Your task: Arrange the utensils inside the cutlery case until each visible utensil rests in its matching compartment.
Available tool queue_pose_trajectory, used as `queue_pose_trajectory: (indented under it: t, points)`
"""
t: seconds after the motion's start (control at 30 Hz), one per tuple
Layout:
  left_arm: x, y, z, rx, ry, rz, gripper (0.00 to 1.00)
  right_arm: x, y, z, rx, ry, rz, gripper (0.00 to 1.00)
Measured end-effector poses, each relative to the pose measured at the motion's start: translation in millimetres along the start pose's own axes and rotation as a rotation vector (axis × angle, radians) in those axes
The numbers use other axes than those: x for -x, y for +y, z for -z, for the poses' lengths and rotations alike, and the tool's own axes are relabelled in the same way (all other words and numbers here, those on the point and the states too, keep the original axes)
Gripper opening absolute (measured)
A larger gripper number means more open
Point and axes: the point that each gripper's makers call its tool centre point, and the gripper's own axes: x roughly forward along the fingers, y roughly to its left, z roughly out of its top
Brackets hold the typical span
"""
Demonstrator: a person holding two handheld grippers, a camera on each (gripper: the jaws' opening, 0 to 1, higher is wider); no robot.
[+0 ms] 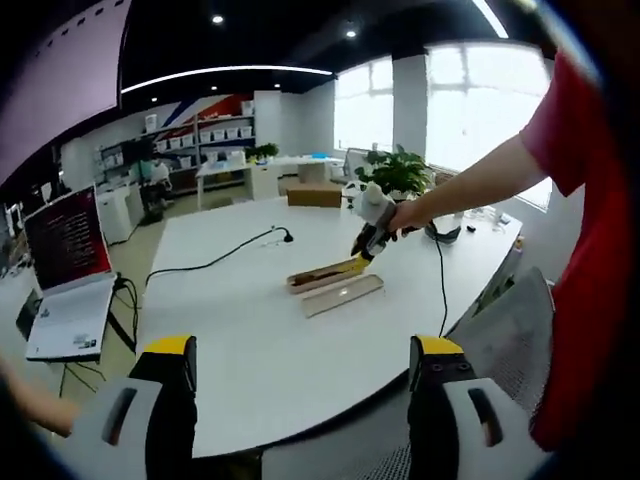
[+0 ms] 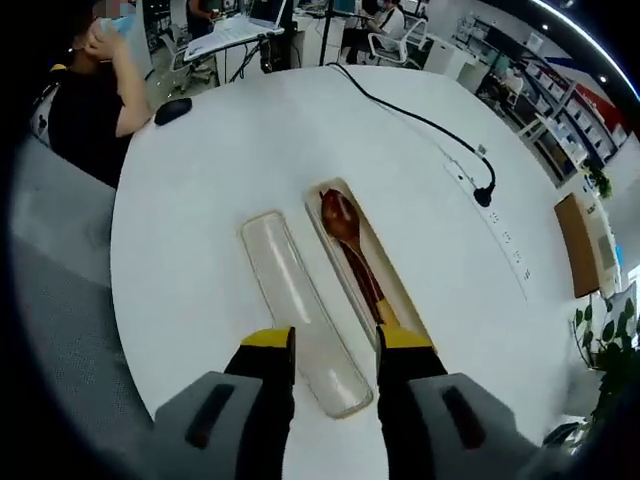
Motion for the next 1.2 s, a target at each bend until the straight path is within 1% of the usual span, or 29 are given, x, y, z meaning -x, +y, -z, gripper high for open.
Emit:
queue_pose_trajectory:
  t: [0.03,0.07,0.13,0.17,0.2,0.23,0.33,0.4,0.47,0.5,0.57,0.63,0.7,0.73,0.87,0.93,0.97,1.0,1.03,1.07,1.13,1.2]
  points:
    - [-0.7,-0.9,0.2,-0.004,0.0,0.013,0.89,3.8,3.6,-1.5,-0.008,-0.013,0.004,0.34]
    - [-1.8,-4.1,1.0,-0.005,0.004,0.044,0.88,7.3,6.8,-3.1,-0.022,-0.029,0.013,0.36]
    - [-2.7,-4.9,1.1,-0.016,0.006,0.058,0.88,16.2,17.6,-6.2,-0.043,-0.053,0.033,0.38]
    - [-3.3,-5.1,1.2,-0.028,0.005,0.063,0.88,19.0,22.5,-8.0,-0.041,-0.063,0.038,0.38]
    - [-4.9,-5.2,2.4,-0.044,0.011,0.075,0.88,22.9,30.0,-10.7,-0.014,-0.082,0.051,0.39]
    - [-6.5,-4.1,3.2,-0.047,0.015,0.077,0.88,25.2,31.6,-11.9,-0.01,-0.091,0.067,0.39]
    - [-11.6,-1.4,3.6,-0.059,0.016,0.093,0.88,35.3,44.9,-12.9,-0.036,-0.115,0.076,0.4]
    - [-15.4,0.9,2.7,-0.061,0.009,0.106,0.89,39.0,43.0,-10.9,-0.042,-0.124,0.093,0.41]
    - [-20.3,-2.2,-0.3,-0.042,-0.023,0.154,0.9,42.9,42.5,-10.3,-0.059,-0.131,0.105,0.42]
    - [-22.9,-1.7,1.4,-0.029,-0.018,0.17,0.9,46.3,42.2,-10.9,-0.094,-0.152,0.11,0.44]
    - [-25.6,0.6,1.5,-0.037,-0.02,0.173,0.92,51.9,42.8,-7.6,-0.129,-0.158,0.118,0.47]
    - [-27.2,-0.3,-1.6,-0.042,-0.035,0.192,0.92,57.1,44.2,-5.6,-0.149,-0.171,0.128,0.49]
    - [-30.1,-0.7,-6.7,-0.03,-0.065,0.209,0.92,62.9,46.6,0.4,-0.169,-0.173,0.141,0.51]
    - [-32.2,-0.2,-6.7,-0.026,-0.067,0.213,0.92,64.5,47.8,2.7,-0.175,-0.172,0.145,0.51]
    - [-49.7,0.1,-3.7,-0.063,-0.064,0.227,0.9,71.5,54.6,13.4,-0.205,-0.169,0.169,0.52]
    - [-63.1,2.2,0.8,-0.072,-0.067,0.235,0.85,73.5,58.3,18.0,-0.213,-0.167,0.183,0.51]
    - [-73.9,2.8,5.0,-0.055,-0.063,0.247,0.83,74.1,59.9,20.9,-0.208,-0.164,0.19,0.51]
    - [-79.8,0.5,11.0,-0.034,-0.03,0.265,0.82,74.7,60.7,23.0,-0.21,-0.159,0.196,0.49]
    - [-85.6,-3.2,13.1,-0.045,-0.016,0.29,0.83,75.9,62.0,26.0,-0.21,-0.15,0.199,0.48]
    - [-93.5,-6.9,13.6,-0.077,-0.018,0.312,0.84,76.9,62.3,27.2,-0.211,-0.146,0.198,0.48]
    - [-103.7,-8.1,15.8,-0.107,0.005,0.318,0.83,82.1,62.2,26.5,-0.214,-0.154,0.208,0.48]
    - [-114.8,-11.0,13.8,-0.104,0.013,0.335,0.83,87.0,59.4,23.8,-0.222,-0.171,0.228,0.47]
